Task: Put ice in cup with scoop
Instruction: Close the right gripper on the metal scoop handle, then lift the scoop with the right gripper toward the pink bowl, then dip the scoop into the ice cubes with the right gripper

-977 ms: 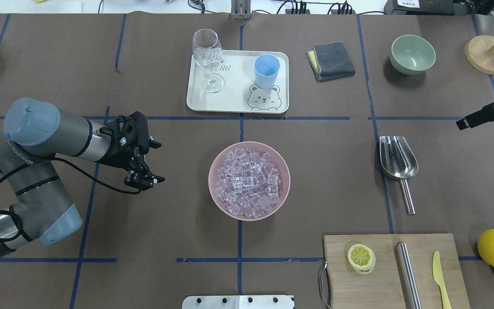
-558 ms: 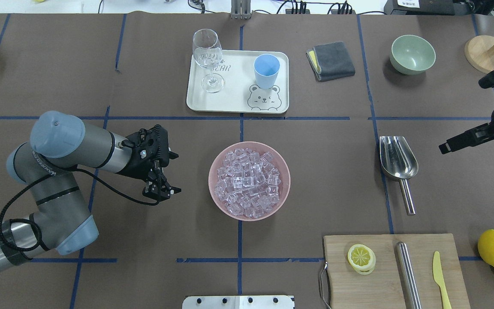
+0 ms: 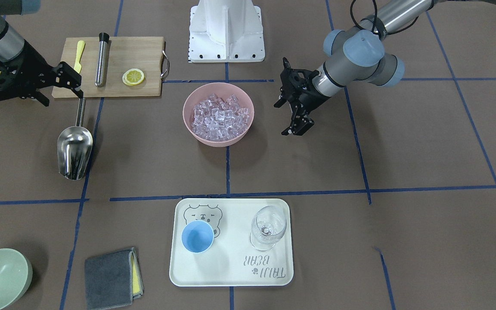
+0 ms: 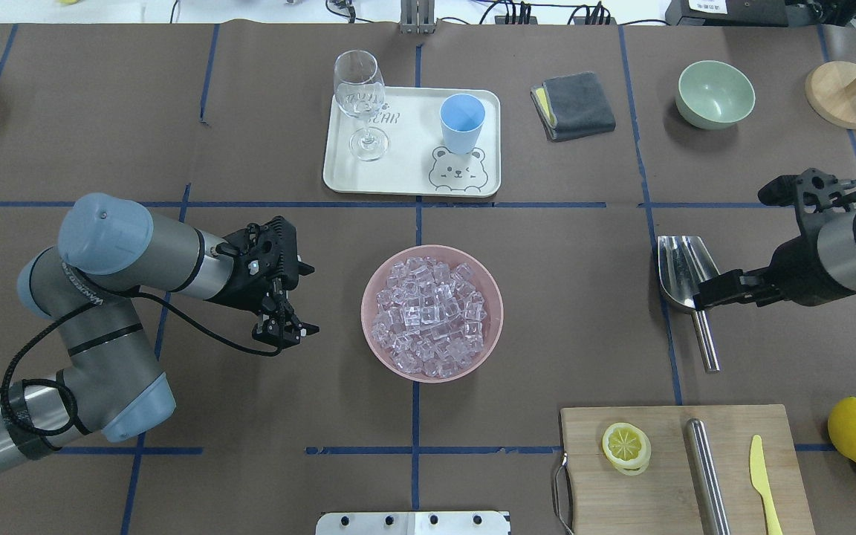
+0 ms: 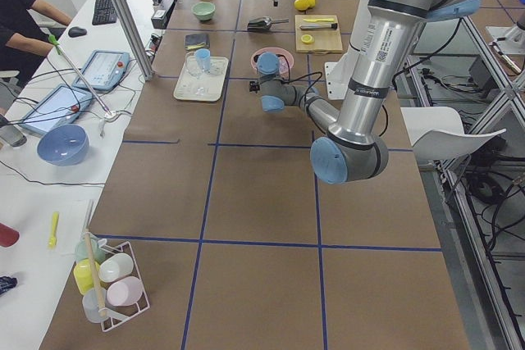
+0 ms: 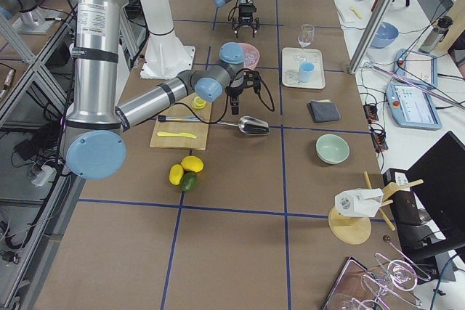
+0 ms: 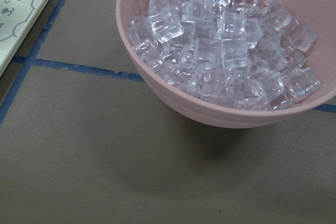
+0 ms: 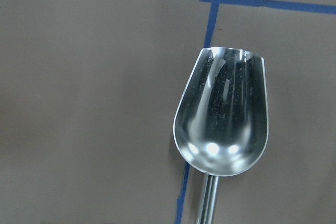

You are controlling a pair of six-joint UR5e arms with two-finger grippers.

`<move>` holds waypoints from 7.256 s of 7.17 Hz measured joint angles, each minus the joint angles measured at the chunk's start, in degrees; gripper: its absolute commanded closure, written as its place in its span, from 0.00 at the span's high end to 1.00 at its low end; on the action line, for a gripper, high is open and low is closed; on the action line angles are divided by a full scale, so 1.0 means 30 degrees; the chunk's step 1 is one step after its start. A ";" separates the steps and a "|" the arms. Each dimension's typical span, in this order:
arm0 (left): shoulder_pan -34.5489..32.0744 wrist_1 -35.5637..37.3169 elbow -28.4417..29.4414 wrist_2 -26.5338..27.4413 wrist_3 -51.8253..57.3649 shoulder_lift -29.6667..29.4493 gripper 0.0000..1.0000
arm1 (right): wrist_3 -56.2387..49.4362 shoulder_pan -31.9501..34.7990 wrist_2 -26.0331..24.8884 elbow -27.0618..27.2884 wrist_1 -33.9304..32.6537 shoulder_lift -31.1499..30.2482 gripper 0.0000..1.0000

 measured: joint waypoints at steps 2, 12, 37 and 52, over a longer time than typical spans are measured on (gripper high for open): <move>0.0012 0.0020 0.0001 0.0031 0.0009 -0.0144 1.00 | 0.4374 -0.3426 -0.6158 0.0881 -0.0008 -0.0659 0.99; -0.0013 -0.0006 -0.0061 0.0267 0.0047 -0.0191 1.00 | 0.8595 -0.8506 -1.2704 -0.0828 0.3950 -0.2664 0.95; 0.0021 -0.0857 0.0014 0.0248 0.0157 -0.0165 1.00 | -0.7155 -0.4799 -0.6935 0.4319 -0.6069 0.2113 0.00; 0.1406 -0.0844 0.0668 0.0239 0.0040 -0.0755 1.00 | -2.1523 -0.5844 -0.8613 0.0762 -2.8399 1.8546 0.00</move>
